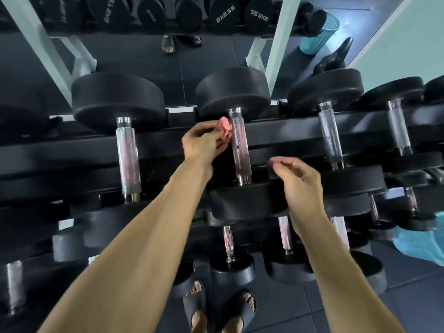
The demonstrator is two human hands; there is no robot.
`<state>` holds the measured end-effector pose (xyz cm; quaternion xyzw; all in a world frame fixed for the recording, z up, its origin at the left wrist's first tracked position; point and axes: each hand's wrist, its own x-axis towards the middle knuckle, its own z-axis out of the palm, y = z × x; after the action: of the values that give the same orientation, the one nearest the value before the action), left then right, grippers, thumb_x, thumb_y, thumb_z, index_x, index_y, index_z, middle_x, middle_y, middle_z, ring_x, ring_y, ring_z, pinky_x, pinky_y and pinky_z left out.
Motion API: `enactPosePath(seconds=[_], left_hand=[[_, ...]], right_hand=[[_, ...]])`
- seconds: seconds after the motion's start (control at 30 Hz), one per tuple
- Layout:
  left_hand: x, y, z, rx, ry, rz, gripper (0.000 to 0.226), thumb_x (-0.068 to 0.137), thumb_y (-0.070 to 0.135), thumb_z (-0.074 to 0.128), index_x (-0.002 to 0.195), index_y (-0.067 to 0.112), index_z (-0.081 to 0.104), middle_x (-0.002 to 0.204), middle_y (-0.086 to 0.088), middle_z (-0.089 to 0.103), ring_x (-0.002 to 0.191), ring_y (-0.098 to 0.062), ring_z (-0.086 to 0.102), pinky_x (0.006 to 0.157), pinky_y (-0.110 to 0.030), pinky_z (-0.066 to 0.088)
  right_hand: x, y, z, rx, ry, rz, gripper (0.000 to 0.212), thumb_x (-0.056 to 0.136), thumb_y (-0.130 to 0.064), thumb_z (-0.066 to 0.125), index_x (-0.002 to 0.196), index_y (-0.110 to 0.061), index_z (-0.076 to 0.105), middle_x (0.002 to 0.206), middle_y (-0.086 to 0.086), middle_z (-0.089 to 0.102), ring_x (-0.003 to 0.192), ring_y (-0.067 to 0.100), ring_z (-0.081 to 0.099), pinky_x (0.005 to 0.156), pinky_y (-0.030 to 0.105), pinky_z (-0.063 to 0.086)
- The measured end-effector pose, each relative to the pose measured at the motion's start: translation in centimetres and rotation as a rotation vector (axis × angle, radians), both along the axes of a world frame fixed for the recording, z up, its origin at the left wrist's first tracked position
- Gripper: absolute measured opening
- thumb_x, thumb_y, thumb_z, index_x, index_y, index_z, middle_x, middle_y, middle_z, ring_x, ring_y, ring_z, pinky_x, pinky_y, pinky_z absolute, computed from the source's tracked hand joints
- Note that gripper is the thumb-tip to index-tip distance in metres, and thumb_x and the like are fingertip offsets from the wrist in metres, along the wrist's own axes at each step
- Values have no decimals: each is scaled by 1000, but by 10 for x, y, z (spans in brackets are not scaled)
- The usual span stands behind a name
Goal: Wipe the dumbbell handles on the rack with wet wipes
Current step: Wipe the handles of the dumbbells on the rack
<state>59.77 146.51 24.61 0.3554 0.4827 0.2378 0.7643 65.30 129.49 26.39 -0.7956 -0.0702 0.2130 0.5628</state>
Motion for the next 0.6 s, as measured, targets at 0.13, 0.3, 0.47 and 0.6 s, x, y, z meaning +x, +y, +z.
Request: enactPosePath(seconds=[0.13,0.3,0.47,0.6], left_hand=[[17,2,-10,-20,-10,36,11,90,7,71,83,16,71,80,-2,72,73,-12,68,77,-25,59],[15,2,-14,200,47,2,13,85,17,78,74,23,75,87,-4,77,94,-23,73,90,-35,58],[13,7,-16,113,-33,-88,12,96,20,66,95,10,72,93,-8,77,91,-18,74,82,-30,60],[24,16,-16,24,-3,-45,4,92,11,69,89,11,70,88,-9,75,82,-21,74,73,-31,60]], right_hand=[[-11,-1,-17,-32,-20,50,11,92,-20,67,89,-28,74,87,-12,73,83,-4,65,72,5,45],[-9,1,-21,-23,-45,81,13,94,-20,64,89,-28,74,88,-13,73,85,-4,65,74,6,45],[-9,1,-25,-37,-50,95,14,95,-23,62,89,-28,74,88,-15,72,88,-2,65,79,12,46],[-9,0,-26,-30,-51,86,14,95,-25,61,91,-26,74,88,-13,72,88,0,66,81,19,48]])
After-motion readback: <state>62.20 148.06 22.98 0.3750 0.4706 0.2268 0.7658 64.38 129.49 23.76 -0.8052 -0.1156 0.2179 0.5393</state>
